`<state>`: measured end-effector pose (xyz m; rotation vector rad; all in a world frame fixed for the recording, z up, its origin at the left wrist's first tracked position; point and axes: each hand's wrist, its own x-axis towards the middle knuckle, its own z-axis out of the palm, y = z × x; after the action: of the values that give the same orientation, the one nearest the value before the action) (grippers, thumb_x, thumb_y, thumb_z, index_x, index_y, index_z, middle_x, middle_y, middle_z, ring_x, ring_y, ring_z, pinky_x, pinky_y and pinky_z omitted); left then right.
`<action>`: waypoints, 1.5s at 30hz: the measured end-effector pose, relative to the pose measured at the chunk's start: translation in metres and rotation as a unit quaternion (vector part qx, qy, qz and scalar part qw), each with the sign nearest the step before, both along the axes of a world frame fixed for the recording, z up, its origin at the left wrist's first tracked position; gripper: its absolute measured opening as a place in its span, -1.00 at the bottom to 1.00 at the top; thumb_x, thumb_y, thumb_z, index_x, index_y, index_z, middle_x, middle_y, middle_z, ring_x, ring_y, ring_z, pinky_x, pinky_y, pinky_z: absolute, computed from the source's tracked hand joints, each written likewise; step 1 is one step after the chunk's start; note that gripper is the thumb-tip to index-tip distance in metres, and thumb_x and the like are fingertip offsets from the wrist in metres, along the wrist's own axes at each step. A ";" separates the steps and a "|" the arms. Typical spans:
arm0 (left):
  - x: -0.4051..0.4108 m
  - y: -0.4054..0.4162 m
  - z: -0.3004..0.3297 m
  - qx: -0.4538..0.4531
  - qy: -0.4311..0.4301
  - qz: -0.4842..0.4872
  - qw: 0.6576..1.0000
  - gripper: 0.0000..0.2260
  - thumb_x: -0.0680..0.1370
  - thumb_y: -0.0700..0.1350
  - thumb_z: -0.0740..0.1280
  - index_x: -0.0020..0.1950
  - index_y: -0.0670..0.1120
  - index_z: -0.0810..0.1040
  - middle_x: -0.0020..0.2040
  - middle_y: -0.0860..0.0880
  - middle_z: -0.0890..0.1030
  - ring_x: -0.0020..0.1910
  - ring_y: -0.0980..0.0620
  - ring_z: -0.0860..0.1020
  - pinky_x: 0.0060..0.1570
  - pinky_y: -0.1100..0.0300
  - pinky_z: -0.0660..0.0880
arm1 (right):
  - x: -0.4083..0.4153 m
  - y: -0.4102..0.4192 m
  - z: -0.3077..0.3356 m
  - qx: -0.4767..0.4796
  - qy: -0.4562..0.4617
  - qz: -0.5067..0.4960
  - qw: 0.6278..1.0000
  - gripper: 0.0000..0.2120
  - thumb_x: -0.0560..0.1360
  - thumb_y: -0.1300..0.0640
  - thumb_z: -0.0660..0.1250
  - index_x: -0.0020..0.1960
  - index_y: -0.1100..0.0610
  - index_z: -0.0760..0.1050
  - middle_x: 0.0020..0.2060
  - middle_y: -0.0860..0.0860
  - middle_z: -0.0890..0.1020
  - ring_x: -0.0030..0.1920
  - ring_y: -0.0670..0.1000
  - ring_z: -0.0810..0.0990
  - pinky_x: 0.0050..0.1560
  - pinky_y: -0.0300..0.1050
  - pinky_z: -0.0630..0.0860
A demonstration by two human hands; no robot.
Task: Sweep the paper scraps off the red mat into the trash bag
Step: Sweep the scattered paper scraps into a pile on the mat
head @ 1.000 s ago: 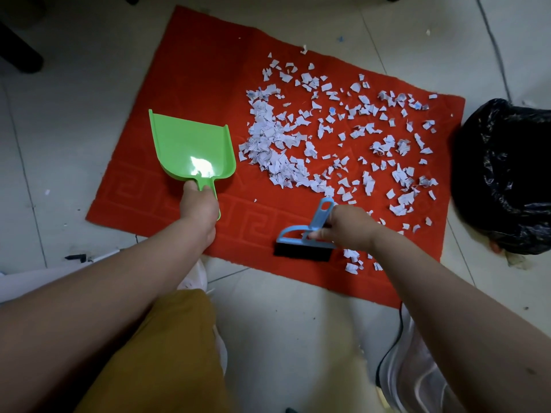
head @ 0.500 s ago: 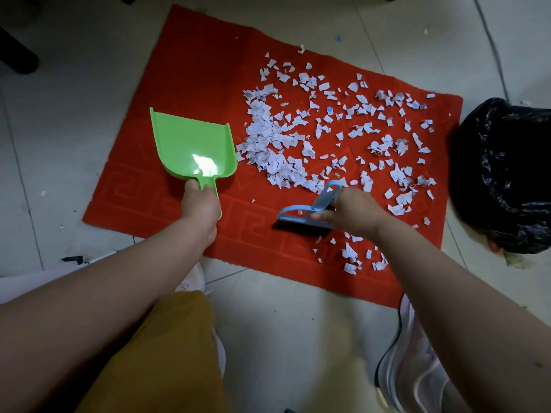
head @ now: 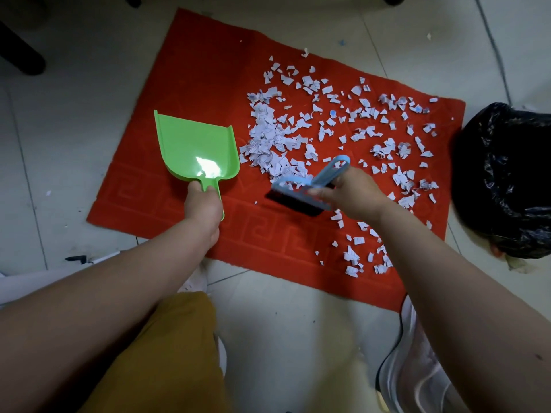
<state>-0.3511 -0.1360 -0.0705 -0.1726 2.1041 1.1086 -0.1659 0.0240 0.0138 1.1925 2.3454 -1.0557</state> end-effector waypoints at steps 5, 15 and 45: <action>-0.002 -0.003 0.000 -0.003 0.000 0.002 1.000 -0.80 0.62 -0.14 0.05 0.21 -0.05 0.36 0.13 -0.12 0.51 0.05 -0.09 0.51 0.08 0.00 0.47 | -0.001 -0.001 -0.013 0.062 -0.090 0.068 0.992 -0.60 0.53 -0.11 0.27 0.22 0.14 0.55 0.06 0.09 0.64 -0.01 0.07 0.60 0.01 0.01 0.57; -0.001 0.001 0.001 -0.009 0.000 0.006 1.000 -0.78 0.61 -0.14 0.06 0.22 -0.06 0.37 0.15 -0.14 0.52 0.07 -0.11 0.53 0.14 -0.04 0.47 | -0.033 -0.002 -0.008 0.076 -0.004 0.062 0.995 -0.62 0.53 -0.13 0.27 0.20 0.09 0.56 0.01 0.07 0.65 -0.05 0.07 0.59 -0.03 0.04 0.56; -0.005 -0.001 0.012 0.000 -0.008 0.019 1.000 -0.77 0.63 -0.15 0.05 0.25 -0.11 0.37 0.06 -0.11 0.50 0.00 -0.07 0.50 0.03 0.05 0.44 | -0.079 -0.030 -0.021 0.159 -0.040 0.108 0.981 -0.72 0.55 -0.09 0.24 -0.05 0.13 0.52 -0.26 0.03 0.51 -0.27 0.06 0.48 -0.44 -0.19 0.22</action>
<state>-0.3558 -0.1371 -0.0581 -0.2226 2.0938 1.1268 -0.2446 -0.0056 -0.0074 1.0268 2.5746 -0.5669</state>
